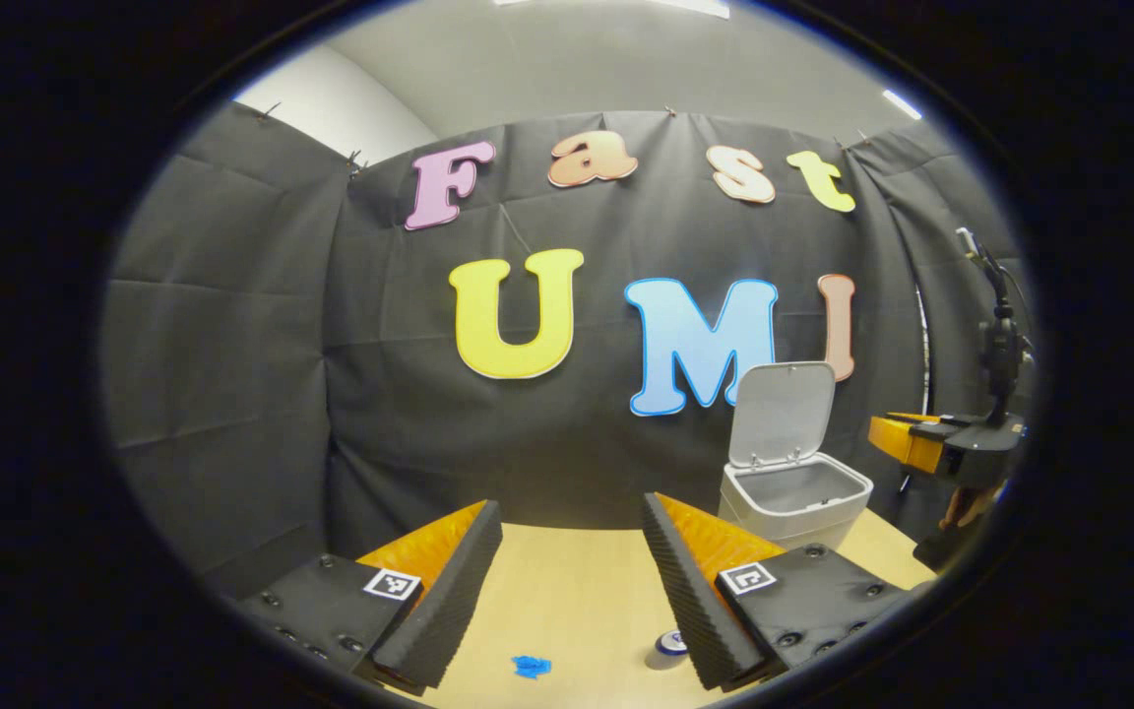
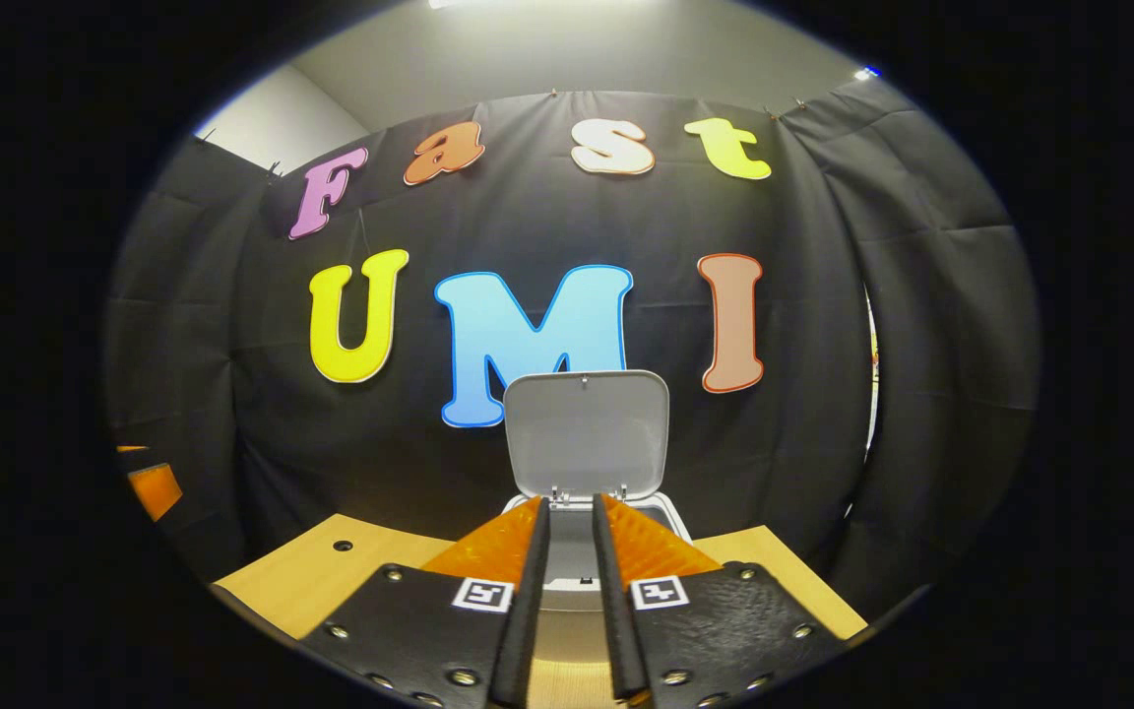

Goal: Press the lid of the desktop garbage bin to open it, pick up the crumpled paper on the desktop and throw it into the bin, then pick up the pop can on the desktop and drop it into the bin, and finally close the garbage bin lid.

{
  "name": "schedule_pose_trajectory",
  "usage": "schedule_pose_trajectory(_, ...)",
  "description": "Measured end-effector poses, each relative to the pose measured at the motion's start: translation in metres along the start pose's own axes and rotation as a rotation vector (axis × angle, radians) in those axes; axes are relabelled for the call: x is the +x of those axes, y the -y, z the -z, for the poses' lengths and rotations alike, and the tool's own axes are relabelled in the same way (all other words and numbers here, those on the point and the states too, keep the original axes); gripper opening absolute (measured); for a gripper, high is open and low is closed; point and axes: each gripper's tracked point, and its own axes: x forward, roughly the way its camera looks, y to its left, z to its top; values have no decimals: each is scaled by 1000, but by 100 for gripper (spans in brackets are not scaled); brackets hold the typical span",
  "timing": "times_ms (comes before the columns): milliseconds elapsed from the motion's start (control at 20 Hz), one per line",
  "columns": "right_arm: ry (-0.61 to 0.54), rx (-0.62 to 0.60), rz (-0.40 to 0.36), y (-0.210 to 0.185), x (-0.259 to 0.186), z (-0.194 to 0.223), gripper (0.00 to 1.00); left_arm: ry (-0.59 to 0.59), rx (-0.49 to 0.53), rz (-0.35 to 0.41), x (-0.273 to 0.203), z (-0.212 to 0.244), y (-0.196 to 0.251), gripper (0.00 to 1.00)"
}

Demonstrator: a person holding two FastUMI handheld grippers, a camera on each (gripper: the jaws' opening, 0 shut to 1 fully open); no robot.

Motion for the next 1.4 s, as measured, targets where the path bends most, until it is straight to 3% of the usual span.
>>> schedule_pose_trajectory(150, 6, 5, -7, -3, -6, -2, 64, 6, 3, 2, -2, -2, -4, 93)
schedule_pose_trajectory(200, 12, 10, -16, -6, -9, -4, 65, 6, 5, 4, -3, 0, -4, 93)
schedule_pose_trajectory(300, 18, 13, -21, -10, -13, -7, 89, 4, 10, 5, -2, 6, -7, 95)
schedule_pose_trajectory(350, 21, 10, -19, -10, -15, -7, 96, 2, 14, 7, -2, 8, -9, 95)
schedule_pose_trajectory(850, 18, -22, -1, -13, -36, -14, 96, 1, 20, 84, -2, 66, -17, 96)
schedule_pose_trajectory(1100, 22, -44, 25, -9, -47, -23, 96, -51, -28, 74, 6, 124, -35, 95)
schedule_pose_trajectory(1400, 28, -65, 71, 6, -60, -36, 96, -157, 2, 57, 22, 209, -46, 95)
